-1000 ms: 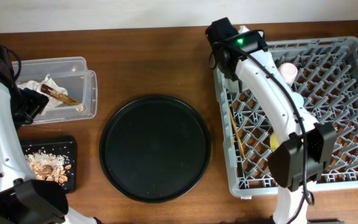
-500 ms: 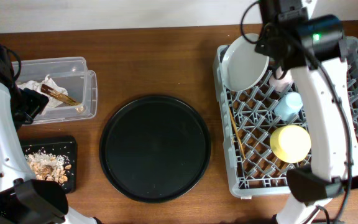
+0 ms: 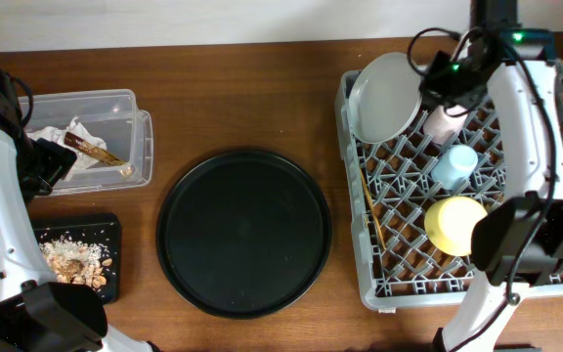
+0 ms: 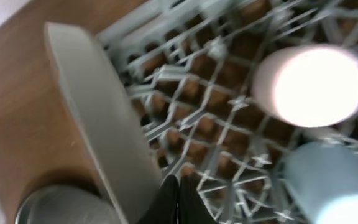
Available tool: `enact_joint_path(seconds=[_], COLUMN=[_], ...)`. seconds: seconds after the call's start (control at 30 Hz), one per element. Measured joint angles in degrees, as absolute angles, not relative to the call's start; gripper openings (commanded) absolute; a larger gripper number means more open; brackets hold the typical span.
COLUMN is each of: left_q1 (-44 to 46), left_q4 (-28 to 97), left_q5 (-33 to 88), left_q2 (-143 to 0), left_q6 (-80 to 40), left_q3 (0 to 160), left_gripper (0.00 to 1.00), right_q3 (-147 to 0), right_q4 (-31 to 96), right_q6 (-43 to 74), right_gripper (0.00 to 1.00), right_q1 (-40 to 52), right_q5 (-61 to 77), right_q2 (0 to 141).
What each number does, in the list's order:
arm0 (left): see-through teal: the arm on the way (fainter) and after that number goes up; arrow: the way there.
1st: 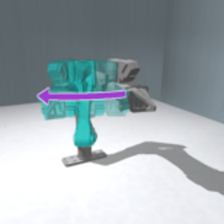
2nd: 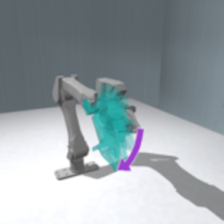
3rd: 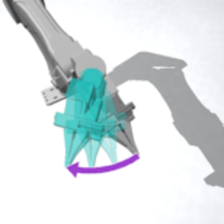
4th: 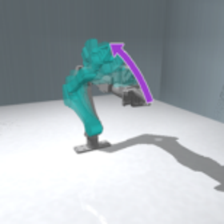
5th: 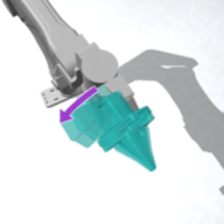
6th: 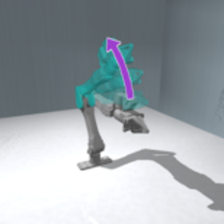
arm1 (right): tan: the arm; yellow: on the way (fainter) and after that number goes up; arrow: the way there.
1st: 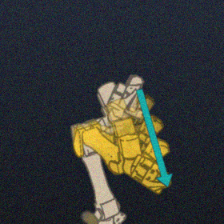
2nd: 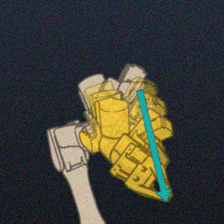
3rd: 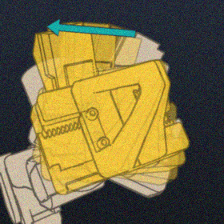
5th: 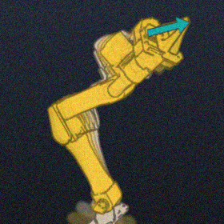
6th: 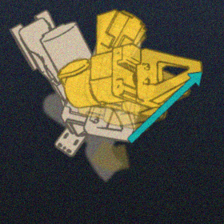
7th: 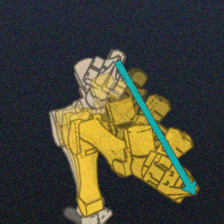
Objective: Sort waste into correct bins and load items into the dishwasher rack
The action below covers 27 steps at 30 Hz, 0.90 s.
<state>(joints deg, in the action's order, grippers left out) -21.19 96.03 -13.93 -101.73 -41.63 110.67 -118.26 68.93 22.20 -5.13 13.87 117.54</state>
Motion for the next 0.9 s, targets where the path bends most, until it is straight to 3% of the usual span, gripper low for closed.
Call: enact_joint_path(seconds=[0.27, 0.63, 0.77, 0.83, 0.9], left_q1=[-21.19, -21.19, -21.19, -21.19, -21.19], left_q4=[96.03, 96.03, 96.01, 96.03, 96.03], left_q5=[-13.96, -13.93, -13.93, -13.91, -13.91], left_q2=[-101.71, -101.71, -101.71, -101.71, -101.71], left_q6=[-41.63, -41.63, -41.63, -41.63, -41.63], left_q3=[110.67, 110.67, 110.67, 110.67, 110.67], left_gripper=[0.99, 0.99, 0.99, 0.99, 0.99], right_q3=[-117.86, -118.83, -118.83, -118.83, -119.0], right_q4=[66.76, 69.43, 72.88, 78.54, 83.9], right_q6=[19.09, 17.5, 16.38, 14.28, 12.45], right_gripper=[0.04, 0.05, 0.2, 0.36, 0.44], right_q1=[-5.06, -5.06, -5.06, -5.06, -5.06], right_q5=[27.05, 30.98, 31.09, 30.65, 28.4], right_q2=[117.64, 111.04, 107.2, 102.5, 98.08])
